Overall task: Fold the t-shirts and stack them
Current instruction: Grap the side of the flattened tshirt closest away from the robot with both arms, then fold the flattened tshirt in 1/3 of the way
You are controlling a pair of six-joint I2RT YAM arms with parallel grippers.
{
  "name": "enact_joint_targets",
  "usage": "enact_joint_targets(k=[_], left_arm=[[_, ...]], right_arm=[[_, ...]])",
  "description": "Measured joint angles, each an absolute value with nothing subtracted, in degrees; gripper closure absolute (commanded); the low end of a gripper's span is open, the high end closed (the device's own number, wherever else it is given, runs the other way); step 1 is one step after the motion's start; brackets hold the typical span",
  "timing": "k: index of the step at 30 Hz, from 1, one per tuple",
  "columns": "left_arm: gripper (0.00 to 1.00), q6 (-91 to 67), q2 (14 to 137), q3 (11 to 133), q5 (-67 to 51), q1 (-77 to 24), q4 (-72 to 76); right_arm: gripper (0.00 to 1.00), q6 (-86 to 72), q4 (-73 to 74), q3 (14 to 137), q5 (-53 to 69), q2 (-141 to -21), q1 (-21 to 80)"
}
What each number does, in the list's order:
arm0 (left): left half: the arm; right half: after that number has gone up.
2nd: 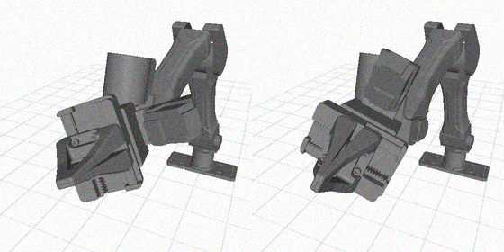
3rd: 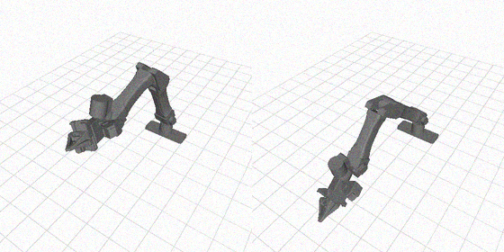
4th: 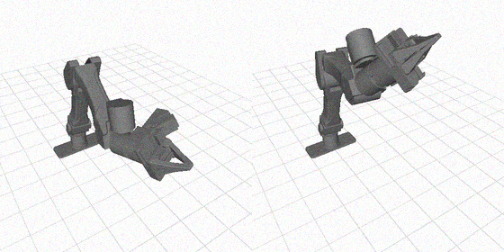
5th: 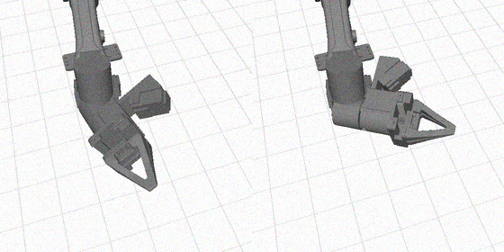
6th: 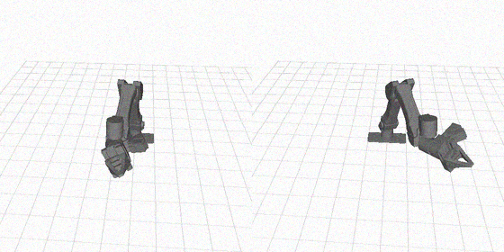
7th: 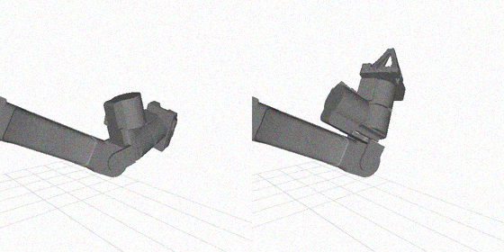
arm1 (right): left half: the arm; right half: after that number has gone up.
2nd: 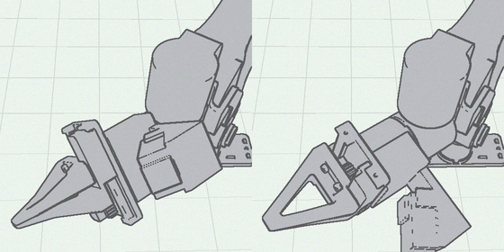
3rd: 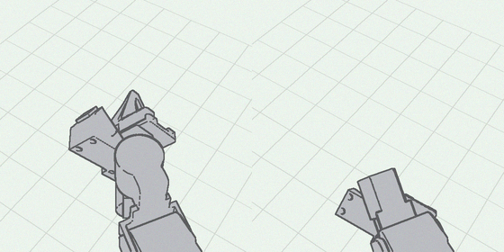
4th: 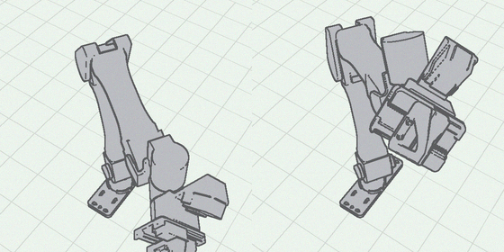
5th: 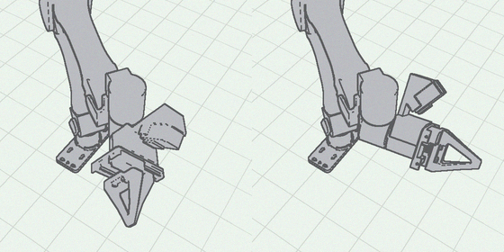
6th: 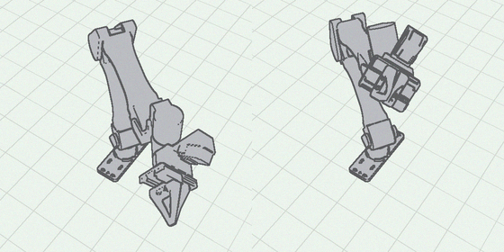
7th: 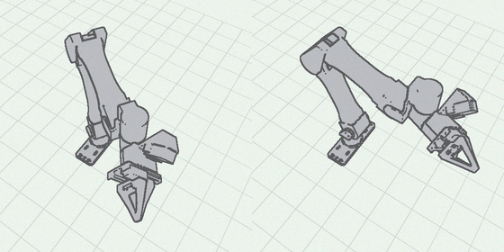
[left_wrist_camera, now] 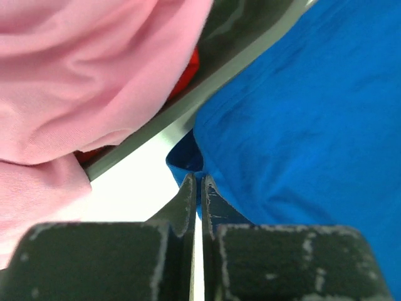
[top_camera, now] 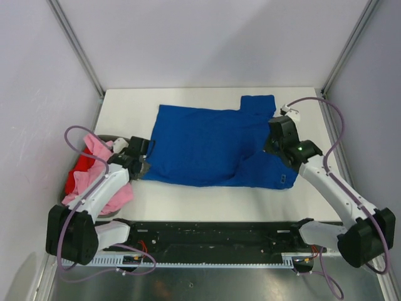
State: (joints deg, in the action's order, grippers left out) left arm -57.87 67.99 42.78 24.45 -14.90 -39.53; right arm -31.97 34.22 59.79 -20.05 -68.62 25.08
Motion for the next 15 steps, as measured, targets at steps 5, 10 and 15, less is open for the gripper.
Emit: enact_joint_targets(k=[5,10,15], left_arm=[[1.0,-55.16,64.62,43.88,25.36,-15.49,-39.48],[1.0,-53.89,61.69,43.46,25.26,-15.53,-39.48],[1.0,-53.45,56.53,39.46,24.71,-15.53,-39.79]], right_arm=[[1.0,-31.27,34.24,59.77,-20.93,-63.53,25.71],[1.0,-31.73,36.93,59.51,-22.76,-60.18,27.97],[1.0,-34.06,40.84,56.95,-24.45,-56.69,32.62]])
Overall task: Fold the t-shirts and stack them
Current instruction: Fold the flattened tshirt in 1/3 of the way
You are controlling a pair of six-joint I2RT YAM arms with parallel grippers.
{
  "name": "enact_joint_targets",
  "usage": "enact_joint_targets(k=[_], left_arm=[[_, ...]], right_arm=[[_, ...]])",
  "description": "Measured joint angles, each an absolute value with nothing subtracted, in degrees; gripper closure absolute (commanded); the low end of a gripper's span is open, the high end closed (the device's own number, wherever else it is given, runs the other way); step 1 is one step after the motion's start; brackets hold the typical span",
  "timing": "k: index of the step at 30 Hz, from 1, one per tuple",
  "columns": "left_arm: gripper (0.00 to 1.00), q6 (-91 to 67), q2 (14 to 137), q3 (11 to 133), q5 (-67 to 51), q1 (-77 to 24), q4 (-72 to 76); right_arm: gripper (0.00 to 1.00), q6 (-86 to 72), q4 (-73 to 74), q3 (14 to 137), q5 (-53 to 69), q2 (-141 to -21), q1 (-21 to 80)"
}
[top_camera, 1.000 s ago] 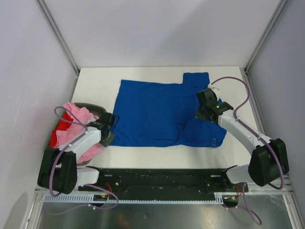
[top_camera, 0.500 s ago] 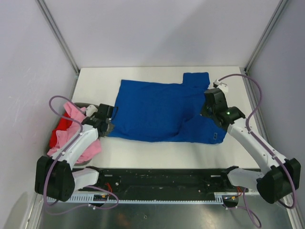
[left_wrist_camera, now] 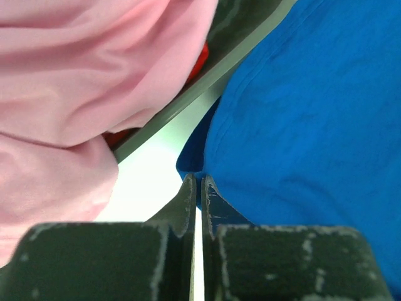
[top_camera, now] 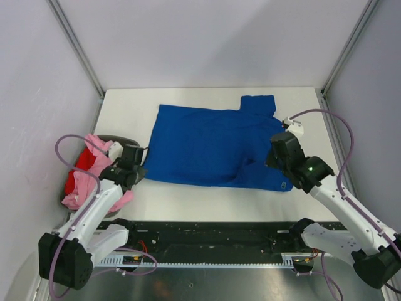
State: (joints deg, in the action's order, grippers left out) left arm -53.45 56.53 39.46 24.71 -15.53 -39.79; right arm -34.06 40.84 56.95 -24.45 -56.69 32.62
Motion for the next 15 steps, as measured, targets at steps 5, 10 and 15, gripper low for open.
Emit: enact_joint_targets(k=[5,10,15], left_arm=[[1.0,-53.32,52.36,35.18,23.55,-15.53,-40.1],[1.0,-53.3,51.33,32.18,22.72,-15.64,-40.47],[1.0,-52.25,52.21,32.29,22.83,-15.66,-40.69]], right_arm=[[1.0,-37.56,45.21,54.17,-25.34,-52.03,35.31],[1.0,-40.16,49.01,53.63,-25.71,-47.75,36.8],[1.0,-40.95,50.94,53.58,-26.2,-43.77,37.12]])
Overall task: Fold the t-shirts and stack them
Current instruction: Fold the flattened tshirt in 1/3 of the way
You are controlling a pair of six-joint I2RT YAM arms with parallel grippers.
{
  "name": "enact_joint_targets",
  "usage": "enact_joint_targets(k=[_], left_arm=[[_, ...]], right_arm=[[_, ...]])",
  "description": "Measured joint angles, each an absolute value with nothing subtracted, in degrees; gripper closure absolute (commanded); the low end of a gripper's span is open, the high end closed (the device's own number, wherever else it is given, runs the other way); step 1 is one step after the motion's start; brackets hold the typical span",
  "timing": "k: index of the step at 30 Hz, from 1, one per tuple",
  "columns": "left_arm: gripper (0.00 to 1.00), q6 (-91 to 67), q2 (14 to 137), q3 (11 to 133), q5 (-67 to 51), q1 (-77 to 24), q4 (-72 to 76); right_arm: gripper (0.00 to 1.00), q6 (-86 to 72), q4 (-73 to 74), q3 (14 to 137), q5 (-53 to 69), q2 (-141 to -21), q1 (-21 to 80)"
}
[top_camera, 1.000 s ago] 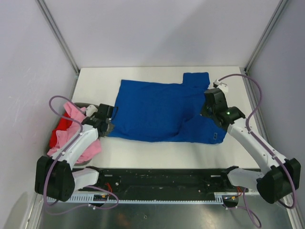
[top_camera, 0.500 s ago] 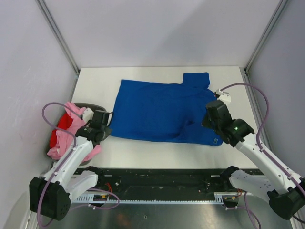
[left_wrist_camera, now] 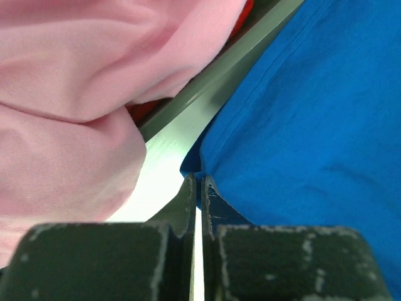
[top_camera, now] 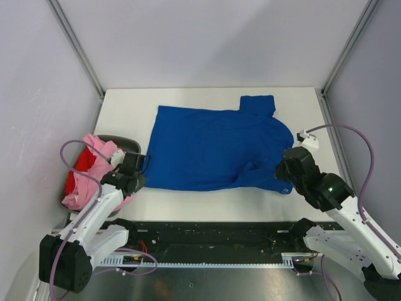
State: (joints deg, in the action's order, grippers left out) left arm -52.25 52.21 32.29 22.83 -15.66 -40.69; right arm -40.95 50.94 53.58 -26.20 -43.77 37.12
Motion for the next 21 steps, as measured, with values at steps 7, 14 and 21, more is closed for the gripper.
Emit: enact_joint_targets(k=[7,14,21], left_arm=[[1.0,-50.11,62.48,42.37,24.36,-15.77,-40.51],[1.0,-47.29,78.78,53.01,24.21,-15.86,-35.73],[1.0,-45.89,90.45,58.0,23.31,-15.97,-32.99]], right_arm=[[1.0,-36.25,48.38,56.51,-27.81,-49.39,36.16],[1.0,-28.05,36.21,58.17,-27.97,-61.73,33.21],[1.0,-21.58,25.36,58.22,-27.86,-71.22,29.5]])
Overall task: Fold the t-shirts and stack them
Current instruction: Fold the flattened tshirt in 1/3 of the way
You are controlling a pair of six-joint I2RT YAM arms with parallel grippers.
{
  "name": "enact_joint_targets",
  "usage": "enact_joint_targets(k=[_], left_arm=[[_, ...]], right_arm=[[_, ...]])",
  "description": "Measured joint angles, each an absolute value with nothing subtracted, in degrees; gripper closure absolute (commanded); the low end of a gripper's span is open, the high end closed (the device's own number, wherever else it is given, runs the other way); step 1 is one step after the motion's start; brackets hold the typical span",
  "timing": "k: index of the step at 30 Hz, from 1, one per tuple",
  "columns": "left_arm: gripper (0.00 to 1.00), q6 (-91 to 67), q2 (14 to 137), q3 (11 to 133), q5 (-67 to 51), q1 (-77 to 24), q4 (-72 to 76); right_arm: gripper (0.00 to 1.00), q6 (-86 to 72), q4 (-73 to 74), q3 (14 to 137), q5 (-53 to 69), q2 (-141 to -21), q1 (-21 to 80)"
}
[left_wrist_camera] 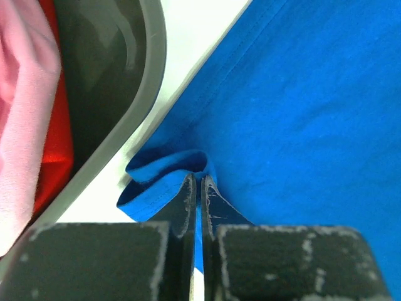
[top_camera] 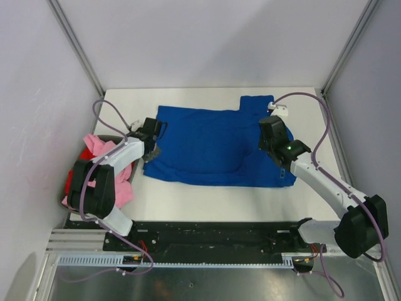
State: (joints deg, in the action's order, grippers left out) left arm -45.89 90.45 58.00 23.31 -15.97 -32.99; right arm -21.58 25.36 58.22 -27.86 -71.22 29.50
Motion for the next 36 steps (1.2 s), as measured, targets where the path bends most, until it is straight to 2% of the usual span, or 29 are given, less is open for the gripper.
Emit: enact_joint_targets(k=[8,36], left_arm=[[1.0,-45.34,91.15,59.13,23.88,-15.97,-32.58],[1.0,-44.73,92.33,63.44,25.12,-13.41,-32.4]], right_arm=[[1.0,-18.98,20.69,58.24,-26.68,-72.66,23.24],[1.0,-18.33,19.49,58.19,-24.38,-73.41,15.05]])
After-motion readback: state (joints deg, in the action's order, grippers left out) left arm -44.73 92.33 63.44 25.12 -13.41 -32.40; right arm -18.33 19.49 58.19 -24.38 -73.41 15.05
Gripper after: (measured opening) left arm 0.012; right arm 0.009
